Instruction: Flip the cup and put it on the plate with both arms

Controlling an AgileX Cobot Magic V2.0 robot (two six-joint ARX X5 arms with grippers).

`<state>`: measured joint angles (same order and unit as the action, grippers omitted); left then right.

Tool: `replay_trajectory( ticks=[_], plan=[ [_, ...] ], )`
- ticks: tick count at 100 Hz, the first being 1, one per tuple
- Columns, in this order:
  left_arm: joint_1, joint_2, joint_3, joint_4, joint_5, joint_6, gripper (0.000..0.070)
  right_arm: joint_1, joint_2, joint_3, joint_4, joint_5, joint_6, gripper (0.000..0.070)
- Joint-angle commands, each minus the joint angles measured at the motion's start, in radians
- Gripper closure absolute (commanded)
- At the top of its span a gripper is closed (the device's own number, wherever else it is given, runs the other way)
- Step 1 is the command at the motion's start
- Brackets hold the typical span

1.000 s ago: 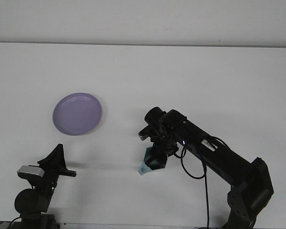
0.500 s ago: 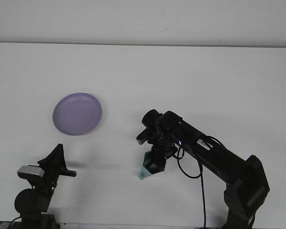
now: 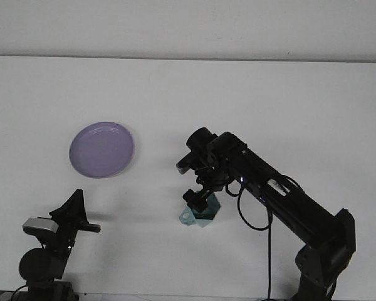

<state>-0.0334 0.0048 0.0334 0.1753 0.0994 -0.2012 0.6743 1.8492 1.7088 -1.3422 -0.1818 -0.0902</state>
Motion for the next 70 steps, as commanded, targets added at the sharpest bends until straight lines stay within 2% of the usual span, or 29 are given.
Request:
replay_trajectory(
  ticks=[1,14,26,36,43,56,70],
  plan=[
    [0.000,-0.001,-0.015,0.013,-0.006,-0.003,0.0688,-0.004,-0.019,0.061,-0.027,0.001,0.005,0.0128],
    [0.000,-0.001,-0.008,0.013,-0.005,-0.008,0.0688,-0.028,-0.079,0.129,-0.027,0.055,0.019,0.0129],
    [0.000,0.000,0.013,0.009,0.009,-0.090,0.0688,-0.068,-0.170,0.138,0.009,0.084,0.033,0.0130],
    [0.000,0.004,0.039,0.003,0.057,-0.164,0.0688,-0.107,-0.254,0.134,0.059,0.078,0.035,0.0137],
    [0.000,0.024,0.072,-0.011,0.122,-0.203,0.0688,-0.135,-0.322,0.109,0.104,0.076,0.036,0.0138],
    [0.000,0.098,0.182,-0.116,0.193,-0.207,0.0688,-0.181,-0.487,-0.026,0.228,0.077,0.038,0.0138],
    [-0.001,0.232,0.337,-0.211,0.248,-0.208,0.0688,-0.232,-0.717,-0.301,0.462,0.079,0.045,0.0150]
  ],
)
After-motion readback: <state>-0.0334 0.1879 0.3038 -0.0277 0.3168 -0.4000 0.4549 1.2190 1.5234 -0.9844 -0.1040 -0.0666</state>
